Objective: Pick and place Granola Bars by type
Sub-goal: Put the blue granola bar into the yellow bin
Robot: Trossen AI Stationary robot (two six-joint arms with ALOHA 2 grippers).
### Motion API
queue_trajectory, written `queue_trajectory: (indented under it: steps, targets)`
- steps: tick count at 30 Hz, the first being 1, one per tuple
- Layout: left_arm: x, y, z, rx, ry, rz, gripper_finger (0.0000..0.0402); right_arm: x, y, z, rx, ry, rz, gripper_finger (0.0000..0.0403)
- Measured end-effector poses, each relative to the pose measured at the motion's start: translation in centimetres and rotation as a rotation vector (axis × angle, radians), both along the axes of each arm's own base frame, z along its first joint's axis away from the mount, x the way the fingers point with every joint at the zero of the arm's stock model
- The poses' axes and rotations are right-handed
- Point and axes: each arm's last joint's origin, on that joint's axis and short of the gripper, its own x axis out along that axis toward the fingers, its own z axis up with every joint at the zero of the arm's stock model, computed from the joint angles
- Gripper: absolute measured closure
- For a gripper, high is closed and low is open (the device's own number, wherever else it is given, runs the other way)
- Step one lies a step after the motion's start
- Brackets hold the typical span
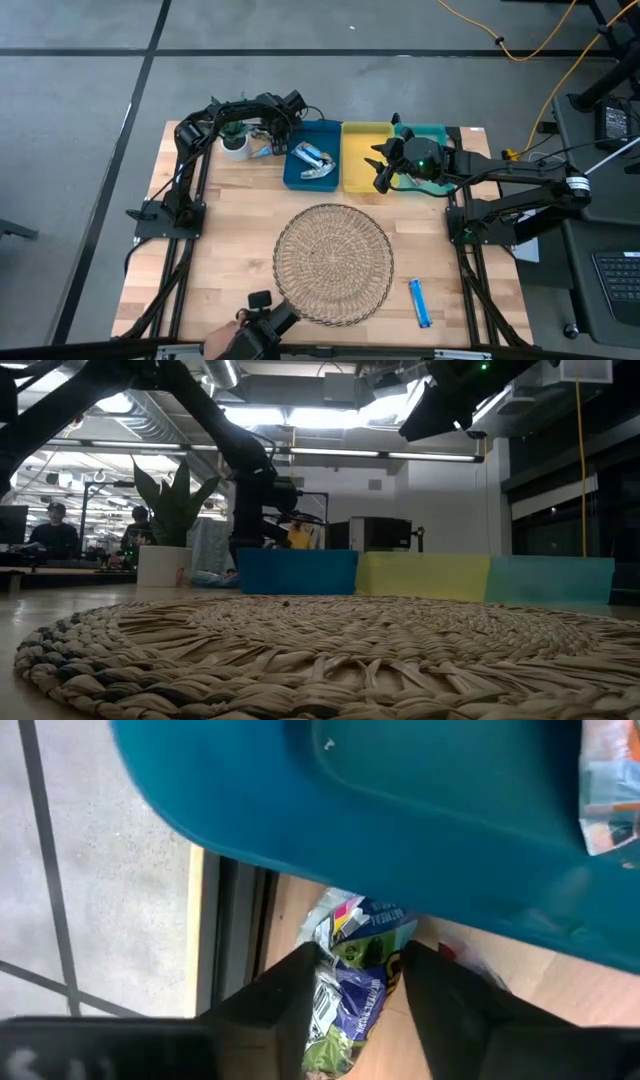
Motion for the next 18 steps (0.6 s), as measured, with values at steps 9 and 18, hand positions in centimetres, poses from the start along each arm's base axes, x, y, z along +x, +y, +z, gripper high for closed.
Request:
queue_trajectory:
  steps: [9, 18]
  targets:
    - [-0.11, -0.23, -0.10, -0.029, 0.001, 0.030, 0.0383, 0.00, 0.00, 0.00, 0.000, 0.000, 0.000, 0.0215]
    - [0.00, -0.54, 0.25, -0.046, 0.033, 0.051, 0.0379, 0.00, 0.01, 0.01, 0.000, 0.000, 0.001, 0.0215]
